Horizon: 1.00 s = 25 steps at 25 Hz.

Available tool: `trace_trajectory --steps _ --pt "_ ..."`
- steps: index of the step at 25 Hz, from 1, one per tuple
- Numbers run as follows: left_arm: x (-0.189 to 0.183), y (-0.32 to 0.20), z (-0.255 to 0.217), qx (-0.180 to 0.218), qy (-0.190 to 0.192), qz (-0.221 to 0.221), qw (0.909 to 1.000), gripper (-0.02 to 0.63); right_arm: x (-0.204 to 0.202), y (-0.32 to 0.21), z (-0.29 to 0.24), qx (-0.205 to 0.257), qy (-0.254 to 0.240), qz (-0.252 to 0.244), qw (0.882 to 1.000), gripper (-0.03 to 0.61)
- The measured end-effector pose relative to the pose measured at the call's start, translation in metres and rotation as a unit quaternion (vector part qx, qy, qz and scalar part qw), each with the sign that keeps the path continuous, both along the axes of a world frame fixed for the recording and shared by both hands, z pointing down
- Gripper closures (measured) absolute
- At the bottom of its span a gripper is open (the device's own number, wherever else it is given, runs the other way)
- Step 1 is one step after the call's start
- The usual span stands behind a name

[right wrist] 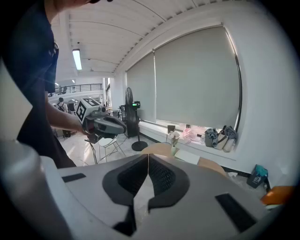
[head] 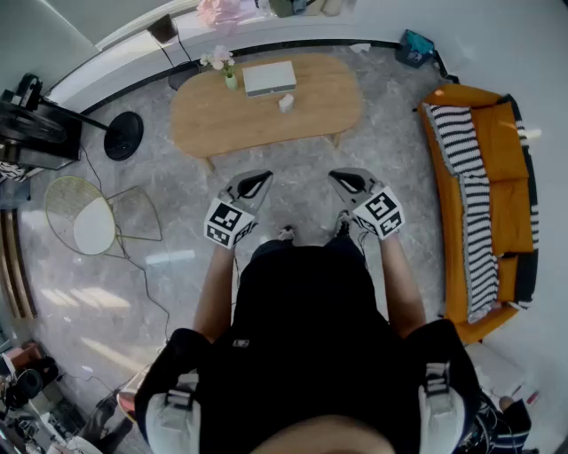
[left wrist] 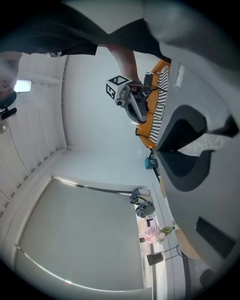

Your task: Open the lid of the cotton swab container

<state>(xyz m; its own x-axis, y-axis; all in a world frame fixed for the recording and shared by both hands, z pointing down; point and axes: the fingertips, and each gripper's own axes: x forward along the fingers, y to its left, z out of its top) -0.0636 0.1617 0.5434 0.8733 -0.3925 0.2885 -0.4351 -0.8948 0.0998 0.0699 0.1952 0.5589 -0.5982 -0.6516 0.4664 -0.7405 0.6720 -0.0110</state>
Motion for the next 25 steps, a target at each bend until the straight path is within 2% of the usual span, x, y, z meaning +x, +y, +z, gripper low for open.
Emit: trace_trajectory --steps 3,12,20,25 --pt "-0.001 0.005 -0.001 0.002 -0.001 0.002 1.0 0.614 -0.001 0.009 -0.001 -0.014 0.002 0.015 1.0 0.583" --pt "-0.003 0.005 0.008 -0.006 -0.008 0.014 0.9998 0.614 -0.001 0.011 0.006 -0.009 0.009 0.028 1.0 0.583" --pt "-0.002 -0.001 0.009 -0.011 -0.015 0.016 0.9997 0.614 0.003 0.006 0.008 -0.026 0.005 0.051 0.998 0.581" --pt "0.01 -0.008 0.007 -0.011 -0.022 0.012 0.9996 0.614 0.016 -0.002 0.011 -0.012 -0.001 0.035 0.999 0.581"
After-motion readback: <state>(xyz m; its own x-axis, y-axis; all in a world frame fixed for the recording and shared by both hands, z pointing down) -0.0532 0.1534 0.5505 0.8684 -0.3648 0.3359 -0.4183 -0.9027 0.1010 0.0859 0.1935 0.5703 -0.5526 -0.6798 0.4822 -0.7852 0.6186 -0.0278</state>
